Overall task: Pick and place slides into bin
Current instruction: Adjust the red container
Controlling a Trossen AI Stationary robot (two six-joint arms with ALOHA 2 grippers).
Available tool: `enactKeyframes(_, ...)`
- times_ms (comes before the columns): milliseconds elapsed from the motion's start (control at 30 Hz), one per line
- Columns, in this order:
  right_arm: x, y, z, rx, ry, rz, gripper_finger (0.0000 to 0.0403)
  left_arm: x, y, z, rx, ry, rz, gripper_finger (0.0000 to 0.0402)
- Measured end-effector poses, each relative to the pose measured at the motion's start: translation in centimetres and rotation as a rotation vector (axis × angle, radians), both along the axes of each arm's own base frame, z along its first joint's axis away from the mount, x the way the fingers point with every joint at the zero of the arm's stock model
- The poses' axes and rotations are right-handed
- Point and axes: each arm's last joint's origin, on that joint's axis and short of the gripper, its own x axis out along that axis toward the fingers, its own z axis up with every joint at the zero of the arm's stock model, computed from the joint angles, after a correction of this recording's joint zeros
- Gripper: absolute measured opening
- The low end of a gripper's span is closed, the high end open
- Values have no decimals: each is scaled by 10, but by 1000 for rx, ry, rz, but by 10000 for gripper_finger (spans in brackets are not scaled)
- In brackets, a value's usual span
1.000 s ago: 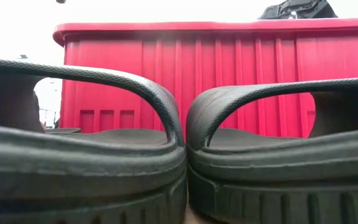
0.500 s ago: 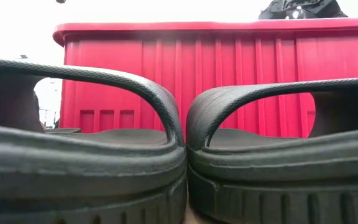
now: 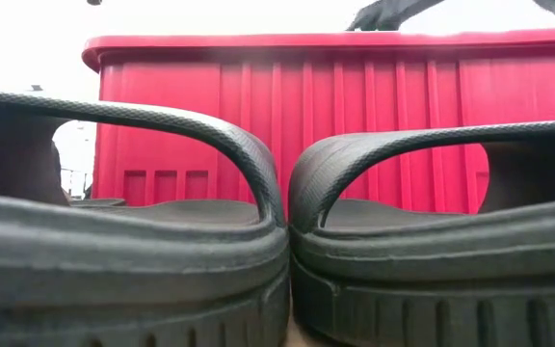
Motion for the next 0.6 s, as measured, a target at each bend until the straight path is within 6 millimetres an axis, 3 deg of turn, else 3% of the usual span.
enactKeyframes(133, -28, 39, 51, -50, -34, 42, 195, 0, 0, 0, 4, 2, -6, 26)
enactKeyframes(300, -64, 96, 90, -94, -49, 129, 43, 1, -2, -3, 16, 30, -49, 26)
enactKeyframes(367, -77, 115, 96, -82, -65, 155, 14, 1, -2, -4, 18, 46, -58, 26)
enactKeyframes(433, -90, 135, 98, -65, -67, 181, 14, 1, -2, -6, 18, 64, -59, 26)
enactKeyframes(600, -122, 173, 78, 73, 50, 202, 2, 2, -2, -9, 17, 93, -60, 26)
